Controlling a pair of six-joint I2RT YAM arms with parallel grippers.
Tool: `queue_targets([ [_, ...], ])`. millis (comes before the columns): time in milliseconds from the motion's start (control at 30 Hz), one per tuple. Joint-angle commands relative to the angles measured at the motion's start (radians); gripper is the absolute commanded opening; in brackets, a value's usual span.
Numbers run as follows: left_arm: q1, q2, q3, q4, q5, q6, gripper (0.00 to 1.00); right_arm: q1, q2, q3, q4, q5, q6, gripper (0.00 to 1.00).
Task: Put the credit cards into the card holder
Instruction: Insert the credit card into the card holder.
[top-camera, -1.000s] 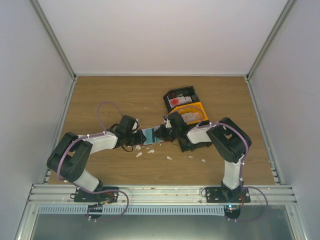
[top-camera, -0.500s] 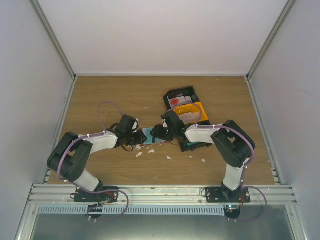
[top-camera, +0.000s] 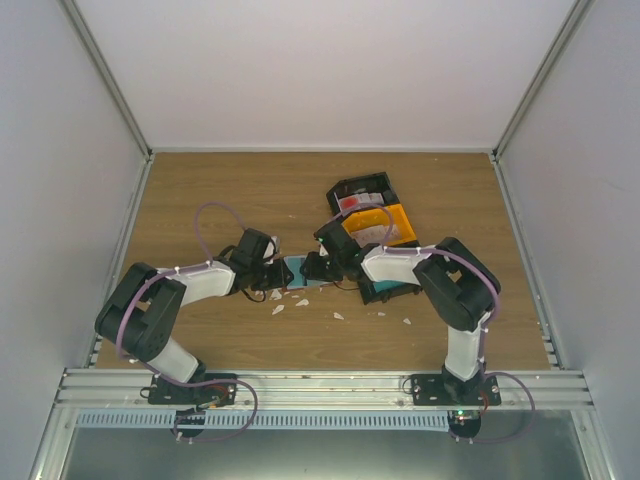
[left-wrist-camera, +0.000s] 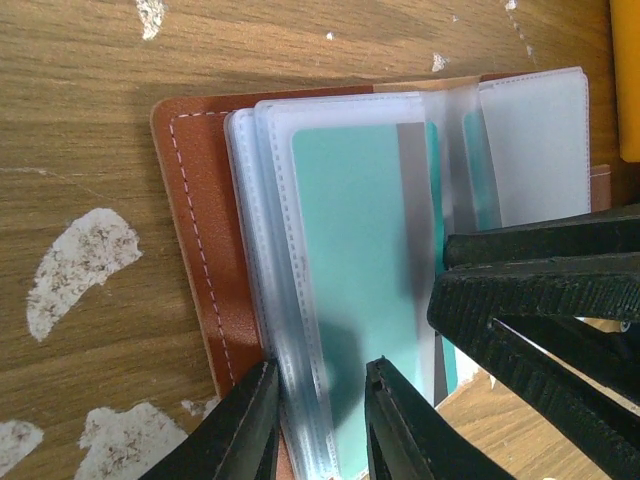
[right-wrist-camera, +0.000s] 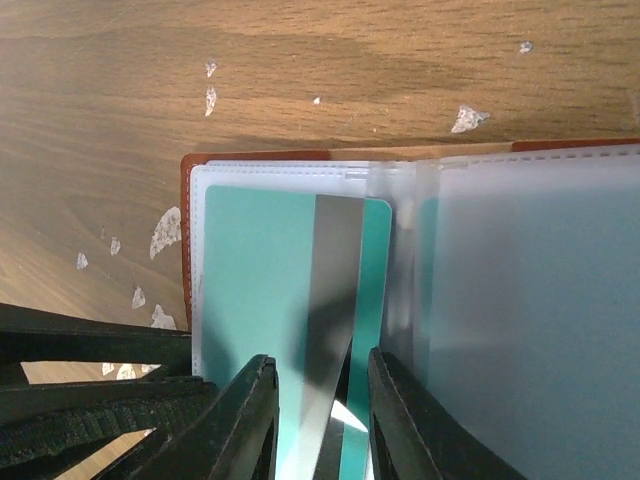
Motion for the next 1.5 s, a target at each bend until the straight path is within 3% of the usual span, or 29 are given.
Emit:
queue_targets([
  [0, 0.006, 0.056, -0.011, -0.025, -0.024, 0.031, 0.28, 0.015, 0.023, -0.002, 0.033, -0.061, -0.046, 0.27],
  [300, 0.007, 0.046, -0.005, -0.032, -0.012, 0.034, 0.29, 0.012, -0.033, -0.050, 0.103, -0.035, -0.056, 0.36],
  [567, 0.006, -0.073, -0.005, -0.090, -0.041, 0.026, 0.41, 0.013, -0.220, -0.076, -0.010, 0.137, -0.084, 0.46],
  [933, 0.007, -0.338, -0.060, -0.151, -0.072, 0.025, 0.77, 0.012, -0.444, -0.147, -0.259, 0.306, -0.115, 0.61],
  [1133, 0.018, -0.433, -0.122, -0.193, -0.109, 0.017, 0.99, 0.013, -0.481, -0.147, -0.381, 0.362, -0.128, 0.64],
  [1467, 0.077, -0.420, -0.179, -0.150, -0.040, -0.022, 0.99, 0.013, -0.431, -0.128, -0.401, 0.334, -0.164, 0.62],
])
